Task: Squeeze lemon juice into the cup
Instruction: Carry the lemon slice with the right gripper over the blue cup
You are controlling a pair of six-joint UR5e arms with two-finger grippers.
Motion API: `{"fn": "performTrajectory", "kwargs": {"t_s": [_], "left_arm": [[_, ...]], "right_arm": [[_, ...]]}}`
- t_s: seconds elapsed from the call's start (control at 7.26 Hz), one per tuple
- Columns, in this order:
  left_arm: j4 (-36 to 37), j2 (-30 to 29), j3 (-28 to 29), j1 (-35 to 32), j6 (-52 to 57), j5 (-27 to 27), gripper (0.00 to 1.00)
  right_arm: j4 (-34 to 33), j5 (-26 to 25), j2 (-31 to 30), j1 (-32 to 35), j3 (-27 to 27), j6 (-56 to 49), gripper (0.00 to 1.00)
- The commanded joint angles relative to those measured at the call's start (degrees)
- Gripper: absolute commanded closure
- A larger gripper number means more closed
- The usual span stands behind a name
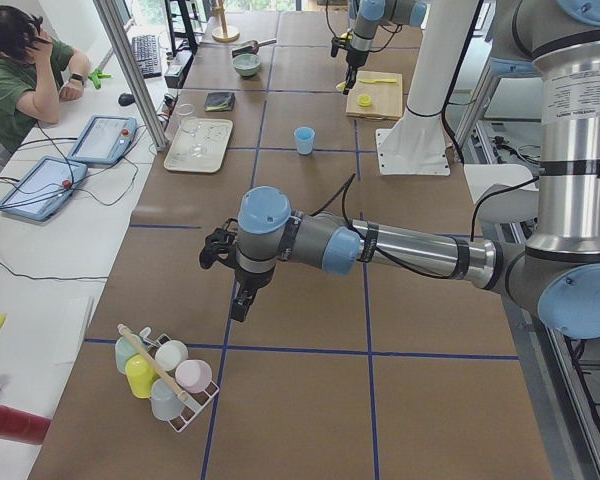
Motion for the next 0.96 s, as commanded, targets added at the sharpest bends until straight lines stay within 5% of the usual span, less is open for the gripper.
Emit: {"fn": "performTrajectory", "kwargs": {"t_s": [0.0,0.41,0.83], "left_arm": [[0.09,0.0,0.01,0.0,0.0,0.0,0.0],[0.27,0.09,0.09,0.0,0.0,0.0,0.0],[0.35,0.44,0.18,0.0,0.0,0.0,0.0]], "right_arm": [[-0.2,1.89,12.36,4.93,-13.26,-2.69,0.81],[9.61,1.81,19.95,7.66,-30.75,-4.97,0.81],[10.96,1.89,19.44,7.93,-33.35,-7.52,0.79]]}}
